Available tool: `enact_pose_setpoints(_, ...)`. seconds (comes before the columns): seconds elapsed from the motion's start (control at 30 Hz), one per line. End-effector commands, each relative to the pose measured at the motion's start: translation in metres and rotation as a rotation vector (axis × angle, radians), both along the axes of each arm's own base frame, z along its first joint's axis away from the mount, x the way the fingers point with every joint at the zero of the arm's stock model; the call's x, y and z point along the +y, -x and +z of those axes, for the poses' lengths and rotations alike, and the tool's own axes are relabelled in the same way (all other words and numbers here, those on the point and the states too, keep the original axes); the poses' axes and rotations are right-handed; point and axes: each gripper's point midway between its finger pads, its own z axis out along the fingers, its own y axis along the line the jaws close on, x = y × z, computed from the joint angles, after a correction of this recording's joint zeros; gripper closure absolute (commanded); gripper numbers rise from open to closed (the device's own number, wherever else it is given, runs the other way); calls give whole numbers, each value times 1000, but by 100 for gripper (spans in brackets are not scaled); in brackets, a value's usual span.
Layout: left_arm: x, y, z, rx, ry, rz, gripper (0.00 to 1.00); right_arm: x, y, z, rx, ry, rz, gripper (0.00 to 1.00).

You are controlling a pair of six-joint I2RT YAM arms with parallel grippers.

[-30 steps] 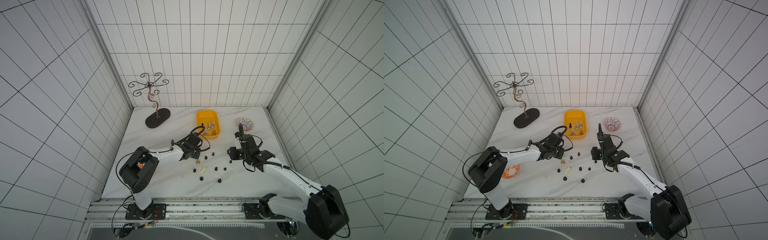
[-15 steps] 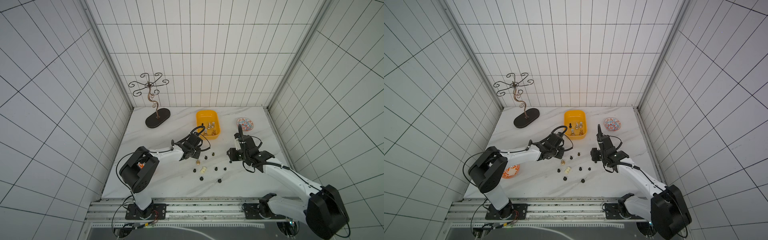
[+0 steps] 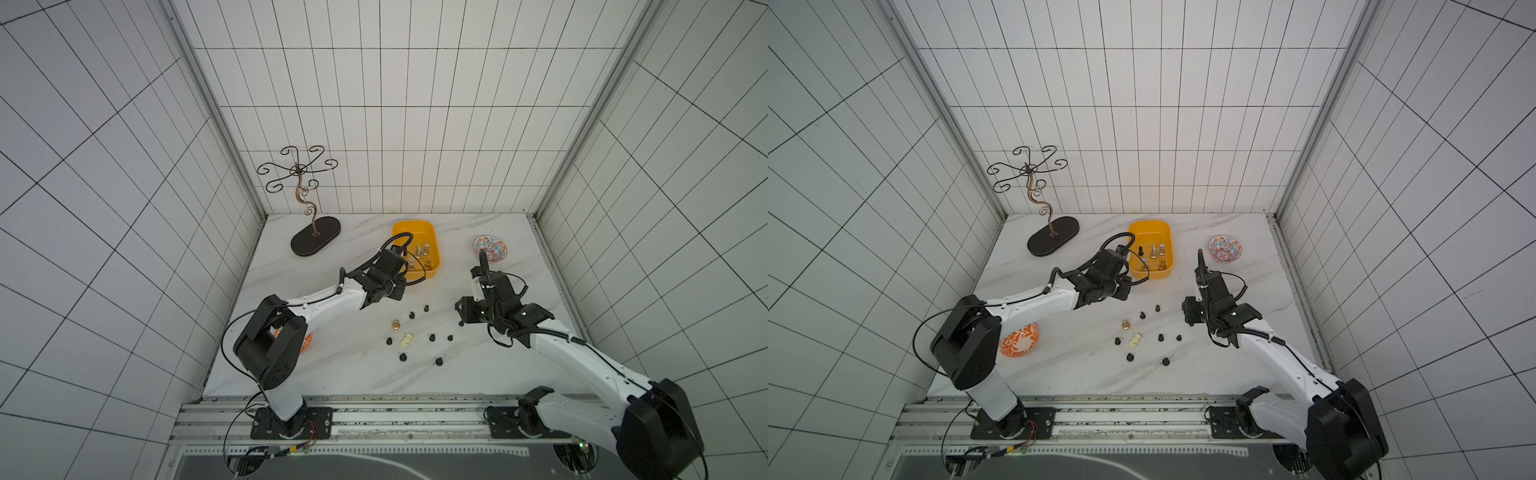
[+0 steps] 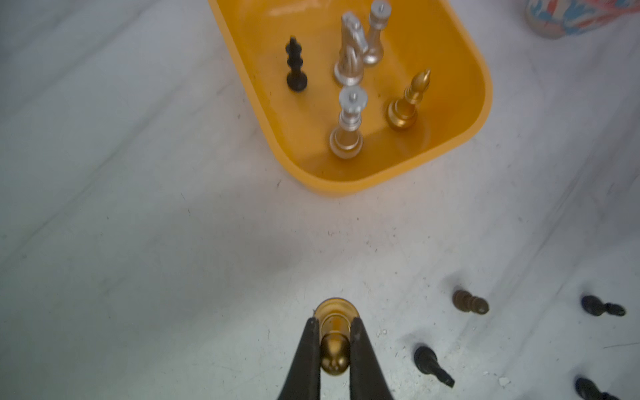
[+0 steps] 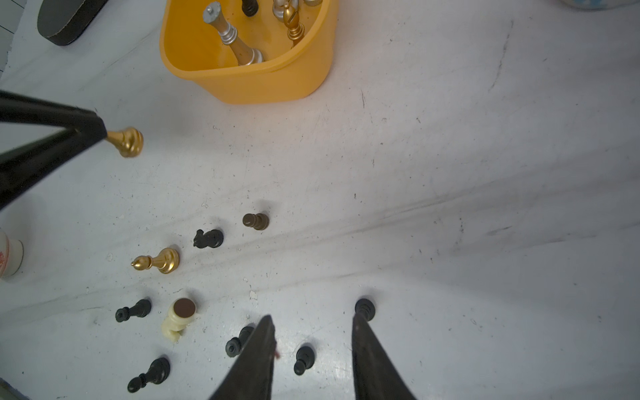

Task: Put the chess pieces into the storage box
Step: Pick up the chess piece at the center of the board.

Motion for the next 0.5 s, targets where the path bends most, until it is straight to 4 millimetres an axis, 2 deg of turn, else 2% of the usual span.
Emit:
enact_pose_setpoints(0.0, -3, -26, 45, -109, 28, -6, 92, -8, 13, -17, 50, 38, -7, 62)
enact_pose_setpoints(0.2, -11, -70, 61, -201, -13, -4, 92, -6, 13, -14, 49, 28, -1, 62)
enact_pose_setpoints(0.47, -23, -136, 56, -244, 1, 30, 91, -7, 20, -21, 80, 30, 6, 62)
